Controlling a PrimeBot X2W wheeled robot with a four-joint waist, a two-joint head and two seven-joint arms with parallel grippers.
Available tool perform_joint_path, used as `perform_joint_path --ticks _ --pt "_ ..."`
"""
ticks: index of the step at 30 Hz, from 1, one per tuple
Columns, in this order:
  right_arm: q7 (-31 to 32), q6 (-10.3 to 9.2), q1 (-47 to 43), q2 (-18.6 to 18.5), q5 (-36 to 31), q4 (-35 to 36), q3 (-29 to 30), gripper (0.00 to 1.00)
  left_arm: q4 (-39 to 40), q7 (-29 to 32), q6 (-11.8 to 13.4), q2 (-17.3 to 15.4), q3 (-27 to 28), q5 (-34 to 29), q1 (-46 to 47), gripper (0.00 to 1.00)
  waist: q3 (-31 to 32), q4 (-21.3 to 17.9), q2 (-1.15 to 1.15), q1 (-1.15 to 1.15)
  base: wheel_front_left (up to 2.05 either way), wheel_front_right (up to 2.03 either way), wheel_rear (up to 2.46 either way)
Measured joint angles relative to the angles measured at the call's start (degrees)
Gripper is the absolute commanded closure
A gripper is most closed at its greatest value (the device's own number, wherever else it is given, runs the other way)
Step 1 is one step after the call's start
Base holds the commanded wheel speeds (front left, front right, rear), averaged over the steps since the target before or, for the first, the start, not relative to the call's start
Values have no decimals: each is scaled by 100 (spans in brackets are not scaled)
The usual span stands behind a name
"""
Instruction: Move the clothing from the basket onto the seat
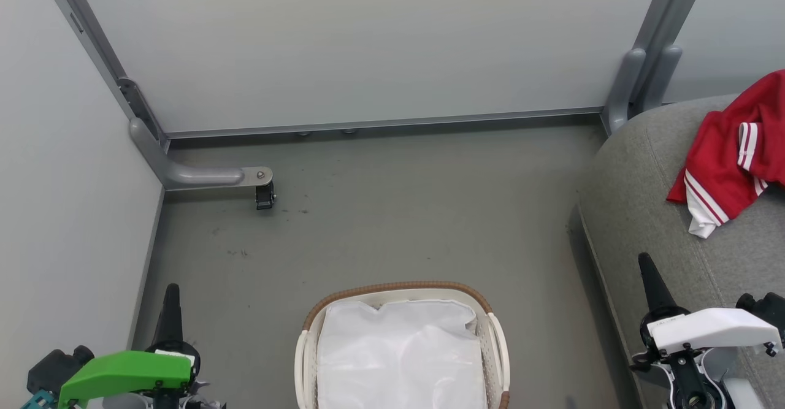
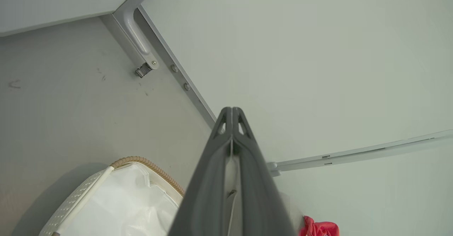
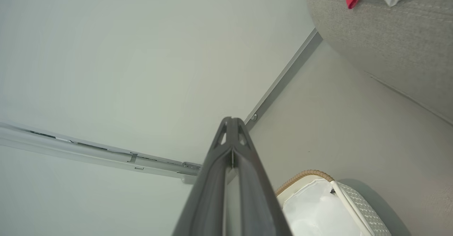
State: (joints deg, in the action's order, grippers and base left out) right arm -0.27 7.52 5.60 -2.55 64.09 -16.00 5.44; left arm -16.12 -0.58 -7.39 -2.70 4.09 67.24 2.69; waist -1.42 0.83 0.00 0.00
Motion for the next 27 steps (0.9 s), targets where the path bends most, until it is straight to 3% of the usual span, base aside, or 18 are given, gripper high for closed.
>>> perform_joint_path --ticks 27 --pt "355 -2 11 -7 1466 94 56 100 103 360 0 -4 119 1299 154 100 58 -39 0 0 0 0 0"
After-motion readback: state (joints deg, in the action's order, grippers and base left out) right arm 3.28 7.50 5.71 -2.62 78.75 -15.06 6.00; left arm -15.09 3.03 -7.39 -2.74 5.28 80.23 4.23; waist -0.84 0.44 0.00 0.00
